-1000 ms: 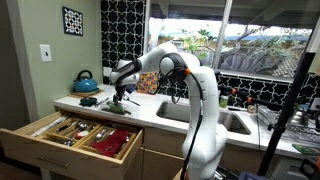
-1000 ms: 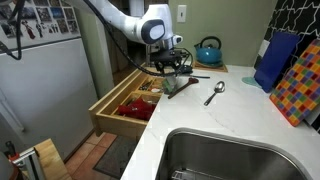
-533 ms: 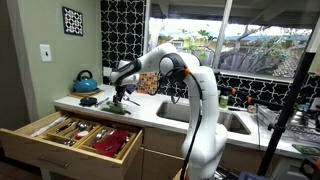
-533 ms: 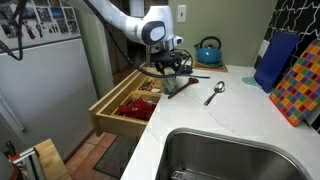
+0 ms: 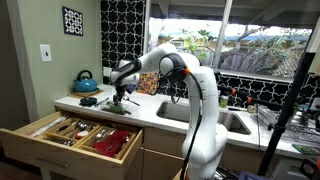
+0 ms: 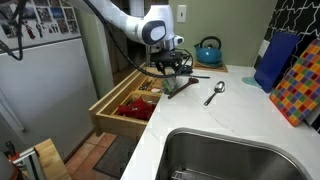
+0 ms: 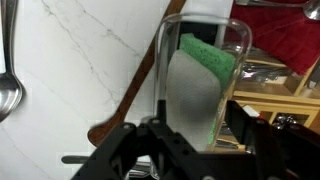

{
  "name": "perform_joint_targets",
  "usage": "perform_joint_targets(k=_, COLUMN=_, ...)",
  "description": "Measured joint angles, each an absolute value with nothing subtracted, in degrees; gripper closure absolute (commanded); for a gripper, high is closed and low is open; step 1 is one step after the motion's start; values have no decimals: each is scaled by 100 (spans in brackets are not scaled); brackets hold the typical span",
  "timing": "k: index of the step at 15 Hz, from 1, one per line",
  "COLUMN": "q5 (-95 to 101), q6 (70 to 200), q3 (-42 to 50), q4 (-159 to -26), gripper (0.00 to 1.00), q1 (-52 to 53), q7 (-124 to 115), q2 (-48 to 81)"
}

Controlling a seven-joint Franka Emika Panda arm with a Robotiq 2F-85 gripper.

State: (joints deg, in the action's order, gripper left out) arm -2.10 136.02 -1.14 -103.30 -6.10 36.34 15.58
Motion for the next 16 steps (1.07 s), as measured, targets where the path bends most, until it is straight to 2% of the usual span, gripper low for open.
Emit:
perform_joint_targets(k=3, q5=-213, q6=13601, q3=-114, q4=-10330, gripper=39, q1=-613, q7=3631, q2=1565)
perform_joint_targets(k=8, q5=-222, q6=13601, q3=-114, q4=-10330, gripper=45, q1=-620, q7=3627, q2=1609)
perform_joint_targets(k=11, q5=-226, q6=13601, q3=-114, q4=-10330, gripper=44, q1=-621, q7=3625, q2=1626)
perform_joint_targets(k=16, q5=-226, q6=13600, q3=-113, q4=-10330, gripper=49, q1=-629, q7=3617, q2=1631)
